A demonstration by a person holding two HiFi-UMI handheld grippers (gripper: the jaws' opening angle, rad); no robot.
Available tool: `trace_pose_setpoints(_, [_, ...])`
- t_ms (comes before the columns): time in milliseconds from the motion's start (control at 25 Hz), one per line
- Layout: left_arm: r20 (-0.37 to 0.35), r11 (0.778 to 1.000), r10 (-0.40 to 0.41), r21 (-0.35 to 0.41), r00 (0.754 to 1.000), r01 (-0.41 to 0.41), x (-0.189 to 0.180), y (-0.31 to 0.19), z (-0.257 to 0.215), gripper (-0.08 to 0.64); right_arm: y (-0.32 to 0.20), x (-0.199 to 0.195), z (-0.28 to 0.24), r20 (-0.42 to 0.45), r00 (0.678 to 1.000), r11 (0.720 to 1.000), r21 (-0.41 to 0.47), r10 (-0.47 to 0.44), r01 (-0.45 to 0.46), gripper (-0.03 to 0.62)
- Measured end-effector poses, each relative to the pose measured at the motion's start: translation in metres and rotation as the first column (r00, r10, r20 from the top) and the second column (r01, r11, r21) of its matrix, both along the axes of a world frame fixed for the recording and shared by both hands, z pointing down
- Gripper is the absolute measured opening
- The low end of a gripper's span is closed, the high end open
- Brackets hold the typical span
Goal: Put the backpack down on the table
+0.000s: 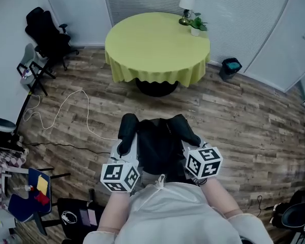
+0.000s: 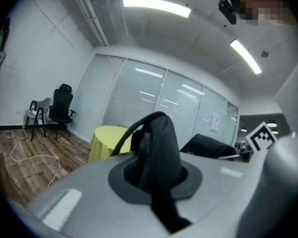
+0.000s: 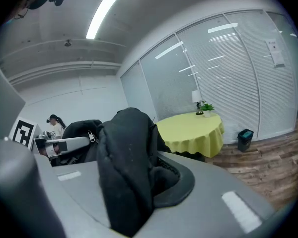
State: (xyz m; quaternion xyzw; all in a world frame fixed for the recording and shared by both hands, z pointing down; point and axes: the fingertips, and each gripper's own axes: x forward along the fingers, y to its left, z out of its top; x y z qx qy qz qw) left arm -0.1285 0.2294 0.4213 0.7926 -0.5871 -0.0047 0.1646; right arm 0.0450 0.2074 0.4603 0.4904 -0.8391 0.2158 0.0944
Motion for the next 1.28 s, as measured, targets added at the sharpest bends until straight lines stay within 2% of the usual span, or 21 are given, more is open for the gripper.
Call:
trace_pose_setpoints(320, [-0.007, 0.995, -0.095, 0.014, 0.995, 0.095, 0.063, -0.114, -0.003, 0.028, -0.135, 0.062, -0.007, 0.007, 0.996, 0.996, 0.016, -0.093, 0.093, 0.029])
trace_pose_setpoints(640, [-0.036, 0.990, -0.143, -0.010, 0.989, 0.142, 0.120, -0.205, -0.002, 0.028, -0.233, 0.123, -0.010, 0.030, 0.992, 0.992, -0.001, -0.126, 0.126, 0.029])
trace_pose_setpoints(1000, [-0.024, 0.995, -0.098, -0.022, 0.995, 0.097, 0.129, -0.281, -0.003, 0.028, -0.303, 0.136, -0.009, 0.053, 0.994, 0.995, -0.012, -0.100, 0.100, 0.029])
trace_pose_setpoints(1280, [-0.042, 1.000, 0.002, -0.004, 0.999, -0.002, 0.117, -0.377, -0.002, 0.028, -0.386, 0.128, -0.015, 0.047, 0.999, 1.000, 0.011, -0.023, 0.022, 0.029])
